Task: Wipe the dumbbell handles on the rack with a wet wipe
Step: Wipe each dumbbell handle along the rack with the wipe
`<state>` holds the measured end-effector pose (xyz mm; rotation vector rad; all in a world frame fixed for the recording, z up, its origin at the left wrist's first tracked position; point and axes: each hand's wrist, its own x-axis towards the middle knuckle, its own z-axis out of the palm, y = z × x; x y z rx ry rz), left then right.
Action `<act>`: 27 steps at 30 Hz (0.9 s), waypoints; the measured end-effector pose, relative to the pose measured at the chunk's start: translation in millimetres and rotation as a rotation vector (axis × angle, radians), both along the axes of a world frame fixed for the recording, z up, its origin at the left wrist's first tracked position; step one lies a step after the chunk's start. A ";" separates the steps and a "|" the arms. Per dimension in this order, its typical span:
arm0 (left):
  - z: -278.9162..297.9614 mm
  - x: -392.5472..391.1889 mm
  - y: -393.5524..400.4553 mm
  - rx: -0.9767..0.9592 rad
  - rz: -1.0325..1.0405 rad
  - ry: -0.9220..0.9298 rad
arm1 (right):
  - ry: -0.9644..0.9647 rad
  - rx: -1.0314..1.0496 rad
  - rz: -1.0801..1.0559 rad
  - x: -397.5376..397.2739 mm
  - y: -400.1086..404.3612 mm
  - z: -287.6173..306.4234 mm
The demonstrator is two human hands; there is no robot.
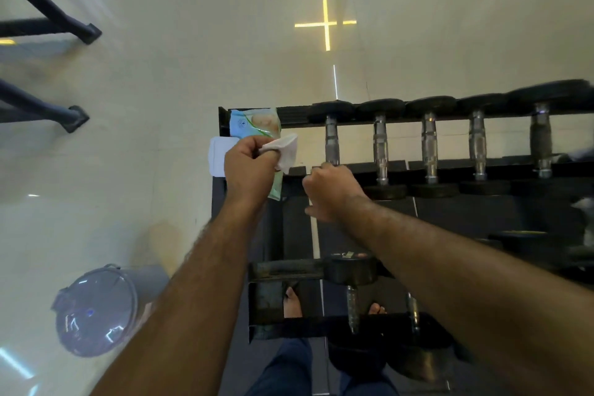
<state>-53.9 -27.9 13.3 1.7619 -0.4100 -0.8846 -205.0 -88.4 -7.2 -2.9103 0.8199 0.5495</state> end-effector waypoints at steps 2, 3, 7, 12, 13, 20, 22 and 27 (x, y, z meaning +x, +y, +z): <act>6.5 0.7 3.8 -0.019 0.044 0.024 | 0.180 -0.065 -0.037 14.3 0.0 -0.7; 10.2 1.1 5.9 -0.030 0.057 0.038 | 0.213 -0.091 -0.036 16.5 1.1 -3.7; 11.5 6.4 16.1 -0.033 0.064 0.044 | 0.005 -0.073 -0.084 -2.1 6.9 -16.8; 1.5 10.6 24.1 -0.002 0.042 0.015 | -0.468 0.003 -0.317 -51.8 8.6 -42.9; 0.9 9.7 24.2 0.006 0.041 0.013 | -0.491 0.036 -0.348 -54.7 10.4 -44.6; -7.0 0.2 13.3 0.014 -0.038 -0.030 | -0.501 0.057 -0.208 -69.2 -3.8 -30.3; -8.0 -6.4 5.2 0.013 -0.086 -0.092 | -0.525 -0.050 -0.273 -82.7 -16.8 -25.5; -17.2 -29.1 -32.3 0.026 -0.163 -0.384 | -0.171 0.118 -0.642 -98.0 -49.8 -26.5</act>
